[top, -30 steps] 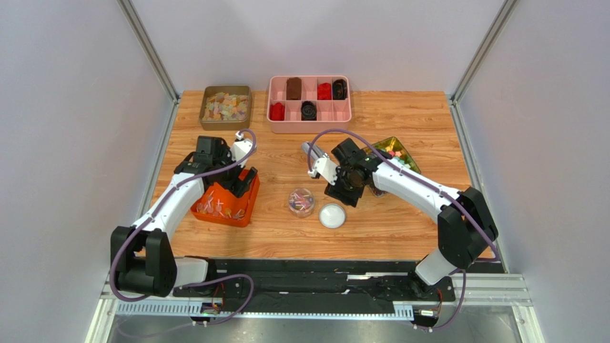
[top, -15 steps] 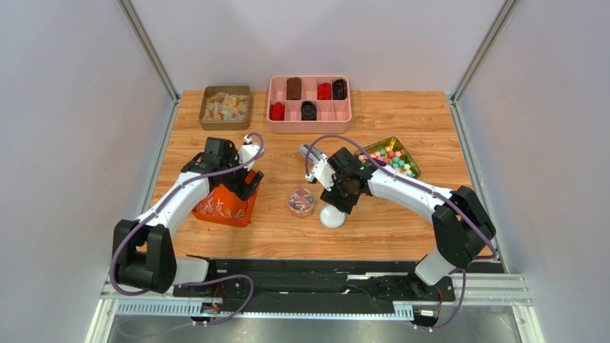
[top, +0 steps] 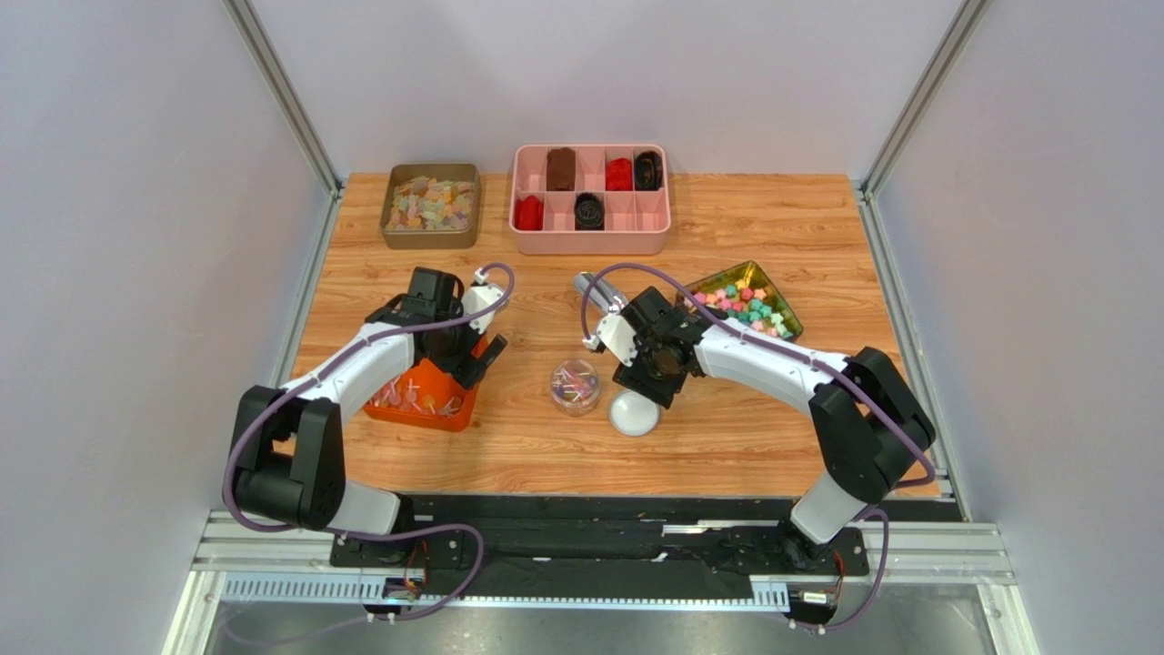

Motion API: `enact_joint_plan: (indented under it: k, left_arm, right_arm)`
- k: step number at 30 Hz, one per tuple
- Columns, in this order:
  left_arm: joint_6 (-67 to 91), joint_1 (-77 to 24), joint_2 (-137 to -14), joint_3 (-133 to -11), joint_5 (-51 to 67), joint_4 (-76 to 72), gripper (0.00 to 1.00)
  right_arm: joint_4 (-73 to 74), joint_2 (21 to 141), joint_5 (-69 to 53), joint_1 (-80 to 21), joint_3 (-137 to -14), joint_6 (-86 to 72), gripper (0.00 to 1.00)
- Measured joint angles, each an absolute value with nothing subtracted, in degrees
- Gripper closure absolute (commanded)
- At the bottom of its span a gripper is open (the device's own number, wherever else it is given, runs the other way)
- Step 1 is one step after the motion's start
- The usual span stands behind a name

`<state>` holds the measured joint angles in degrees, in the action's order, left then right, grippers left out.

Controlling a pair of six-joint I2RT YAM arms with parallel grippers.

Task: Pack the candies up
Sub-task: Move the storage box to the center of the board.

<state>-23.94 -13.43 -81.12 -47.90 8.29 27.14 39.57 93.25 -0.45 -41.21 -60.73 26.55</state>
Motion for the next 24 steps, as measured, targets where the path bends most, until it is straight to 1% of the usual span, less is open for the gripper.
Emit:
enact_joint_plan:
  k: [8, 22, 24]
  left_arm:
    - [-25.1, -13.3, -81.1, -46.1, 2.4, 25.0, 0.01]
    - [-27.4, -6.8, -81.8, -46.6, 1.1, 24.2, 0.01]
    - [-27.6, -6.3, -82.0, -46.7, 1.1, 24.2, 0.01]
  right_arm:
    - [38.9, 95.4, 1.4, -41.2, -59.8, 26.5, 0.49]
    - [39.1, 95.4, -1.0, -41.2, -60.0, 23.9, 0.52]
    - [39.1, 95.4, -1.6, -41.2, -60.1, 23.5, 0.55]
